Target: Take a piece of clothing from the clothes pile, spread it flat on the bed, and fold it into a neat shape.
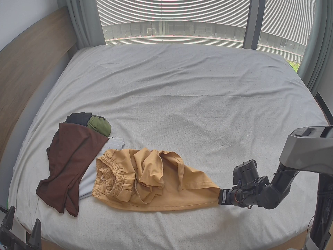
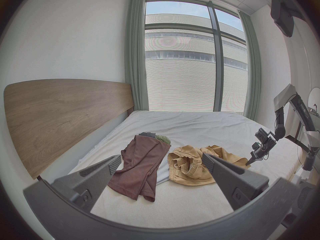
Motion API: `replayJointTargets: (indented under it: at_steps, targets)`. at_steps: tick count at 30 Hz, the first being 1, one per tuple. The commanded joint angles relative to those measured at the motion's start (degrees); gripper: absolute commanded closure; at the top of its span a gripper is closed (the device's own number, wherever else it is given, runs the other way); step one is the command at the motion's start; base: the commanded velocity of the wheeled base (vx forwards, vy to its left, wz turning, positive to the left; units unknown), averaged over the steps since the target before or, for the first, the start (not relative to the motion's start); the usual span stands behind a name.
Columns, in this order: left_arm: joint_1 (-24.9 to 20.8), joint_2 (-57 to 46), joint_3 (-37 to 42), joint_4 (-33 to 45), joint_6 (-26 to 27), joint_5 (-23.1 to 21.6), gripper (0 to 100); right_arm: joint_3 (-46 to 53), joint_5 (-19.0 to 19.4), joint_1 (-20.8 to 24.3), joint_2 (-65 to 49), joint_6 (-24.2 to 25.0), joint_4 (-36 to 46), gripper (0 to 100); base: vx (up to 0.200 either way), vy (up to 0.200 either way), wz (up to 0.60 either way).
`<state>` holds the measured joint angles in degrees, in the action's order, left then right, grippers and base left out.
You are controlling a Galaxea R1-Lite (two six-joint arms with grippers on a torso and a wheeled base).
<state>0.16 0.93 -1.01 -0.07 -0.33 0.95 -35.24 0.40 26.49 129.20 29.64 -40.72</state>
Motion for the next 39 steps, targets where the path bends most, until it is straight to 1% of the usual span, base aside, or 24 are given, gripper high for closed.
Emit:
replayJointTargets:
  at_steps: [1,5,10,14,25,30,39]
  targets:
    - [0.02,-0.75,1.01,-0.01,-0.02,0.02,0,1.93,0.13,-1.53,-0.52,-0.63,-1.21,100,0.000,0.000,0.00]
    - [0.02,-0.75,1.01,-0.01,-0.02,0.02,0,4.74,0.92,-3.73,-0.44,-3.18,-4.99,100,0.000,0.000,0.00]
    - [0.02,-0.75,1.01,-0.01,-0.02,0.02,0,6.24,1.36,-5.22,-0.44,-3.62,-6.22,100,0.000,0.000,0.00]
    - [0.02,-0.75,1.01,-0.01,0.07,0.02,0,6.50,1.97,-5.66,-0.44,-3.62,-6.22,100,0.000,0.000,0.00]
    - [0.02,-0.75,1.01,-0.01,0.07,0.02,0,7.47,1.97,-6.36,-0.44,-3.62,-6.30,100,0.000,0.000,0.00]
    - [0.02,-0.75,1.01,-0.01,0.07,0.02,0,7.91,1.97,-7.07,-0.44,-4.50,-6.30,100,0.000,0.000,0.00]
    - [0.02,-0.75,1.01,-0.01,0.07,0.02,0,10.02,2.06,-8.30,0.18,-4.94,-10.35,100,0.000,0.000,0.00]
